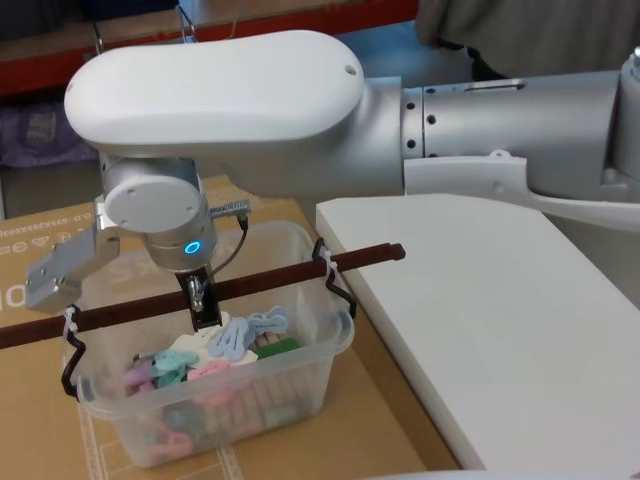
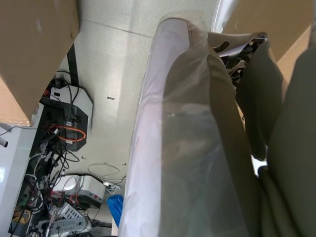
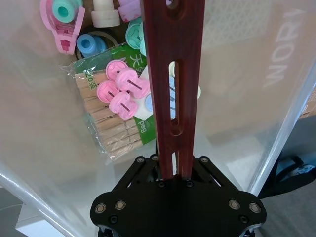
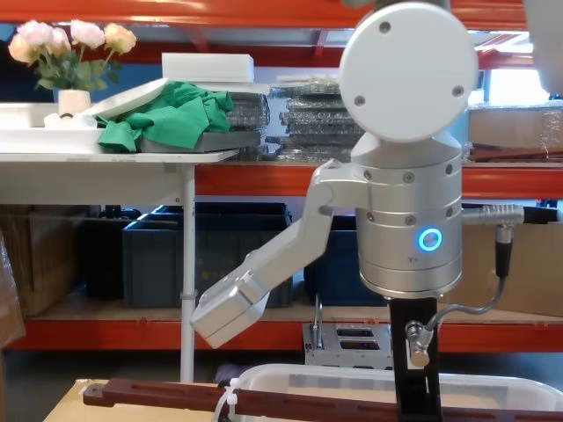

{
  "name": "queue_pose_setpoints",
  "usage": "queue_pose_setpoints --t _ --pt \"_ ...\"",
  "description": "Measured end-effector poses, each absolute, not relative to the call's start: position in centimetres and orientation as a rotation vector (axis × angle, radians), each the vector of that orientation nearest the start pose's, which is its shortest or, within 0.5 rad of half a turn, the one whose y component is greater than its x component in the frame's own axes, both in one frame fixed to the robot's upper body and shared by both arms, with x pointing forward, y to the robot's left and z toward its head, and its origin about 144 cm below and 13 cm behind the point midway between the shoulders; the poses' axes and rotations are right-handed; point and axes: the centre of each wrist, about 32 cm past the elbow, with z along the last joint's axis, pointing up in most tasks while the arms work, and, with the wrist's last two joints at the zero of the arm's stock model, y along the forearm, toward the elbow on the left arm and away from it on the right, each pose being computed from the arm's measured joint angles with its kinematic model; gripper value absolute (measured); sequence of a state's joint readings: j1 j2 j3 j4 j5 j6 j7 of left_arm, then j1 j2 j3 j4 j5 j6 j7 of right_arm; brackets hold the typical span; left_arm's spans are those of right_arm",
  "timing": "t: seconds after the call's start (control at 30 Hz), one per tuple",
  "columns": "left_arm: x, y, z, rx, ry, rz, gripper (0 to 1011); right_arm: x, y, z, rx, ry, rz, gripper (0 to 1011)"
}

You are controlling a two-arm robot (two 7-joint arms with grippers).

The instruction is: Use one hand to grasp the basket and place it at the designated location.

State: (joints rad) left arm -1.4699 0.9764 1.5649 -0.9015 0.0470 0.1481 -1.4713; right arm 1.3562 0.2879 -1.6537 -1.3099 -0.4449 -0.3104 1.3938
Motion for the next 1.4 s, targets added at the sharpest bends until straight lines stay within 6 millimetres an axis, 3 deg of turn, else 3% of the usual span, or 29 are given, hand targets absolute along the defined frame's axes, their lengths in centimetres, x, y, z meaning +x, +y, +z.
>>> queue_pose_setpoints --t 0.2,0.3,0.93,1.03,1.4 --pt "61.6 49.7 139.4 1.629 0.169 0.176 0 56.8 -3.6 131.9 -1.503 -1.164 1.055 253" --pt "61.6 49.7 139.4 1.629 0.169 0.176 0 56.9 -3.8 132.0 -1.498 -1.161 1.048 384" --pt "61.6 49.7 139.4 1.629 0.169 0.176 0 57.3 -4.5 132.7 -1.491 -1.164 1.022 958" --pt "61.6 49.7 139.4 1.629 0.169 0.176 0 57.3 -4.6 132.7 -1.49 -1.166 1.018 1001" --pt "61.6 49.7 139.4 1.629 0.169 0.176 0 57.4 -4.9 133.1 -1.493 -1.169 1.004 1000"
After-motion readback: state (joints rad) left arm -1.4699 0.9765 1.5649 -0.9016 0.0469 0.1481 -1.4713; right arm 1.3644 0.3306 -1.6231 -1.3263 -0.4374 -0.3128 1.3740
